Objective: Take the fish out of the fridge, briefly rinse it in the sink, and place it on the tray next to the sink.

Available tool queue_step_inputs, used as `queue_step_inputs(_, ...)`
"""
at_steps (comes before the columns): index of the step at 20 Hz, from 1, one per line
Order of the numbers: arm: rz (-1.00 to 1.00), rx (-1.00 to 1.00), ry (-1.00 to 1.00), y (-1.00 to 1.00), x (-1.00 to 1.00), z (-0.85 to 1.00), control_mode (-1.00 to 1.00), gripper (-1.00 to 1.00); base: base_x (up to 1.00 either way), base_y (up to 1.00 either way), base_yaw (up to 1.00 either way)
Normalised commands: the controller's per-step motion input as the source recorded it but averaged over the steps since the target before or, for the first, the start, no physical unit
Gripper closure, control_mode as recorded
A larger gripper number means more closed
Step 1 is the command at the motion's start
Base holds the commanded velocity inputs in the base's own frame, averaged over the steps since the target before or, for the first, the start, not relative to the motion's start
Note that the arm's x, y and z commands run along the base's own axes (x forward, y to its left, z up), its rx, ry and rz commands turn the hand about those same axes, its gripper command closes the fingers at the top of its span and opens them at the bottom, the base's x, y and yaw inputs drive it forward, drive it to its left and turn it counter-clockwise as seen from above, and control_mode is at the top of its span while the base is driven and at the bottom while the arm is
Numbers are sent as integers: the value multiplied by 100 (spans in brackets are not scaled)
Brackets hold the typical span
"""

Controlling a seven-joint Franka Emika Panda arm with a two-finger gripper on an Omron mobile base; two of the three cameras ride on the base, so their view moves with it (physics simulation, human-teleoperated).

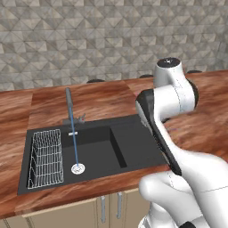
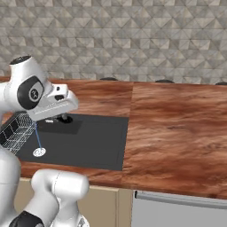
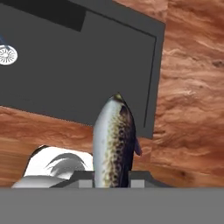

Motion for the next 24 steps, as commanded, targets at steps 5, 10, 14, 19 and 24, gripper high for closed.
queue_step_inputs(5, 0, 24, -34, -27, -27, 2, -100, 100, 0, 0, 0)
queue_step_inputs(10, 0, 5, -4, -4, -38, 0, 100, 100, -20, 0, 0)
queue_step_inputs(14, 0, 0, 0, 0, 0, 0, 100, 100, -100, 7, 0)
queue_step_inputs(19, 0, 0, 0, 0, 0, 0, 100, 100, -93, 68, -2)
queue_step_inputs(24, 0, 0, 0, 0, 0, 0, 100, 100, -46, 100, -5)
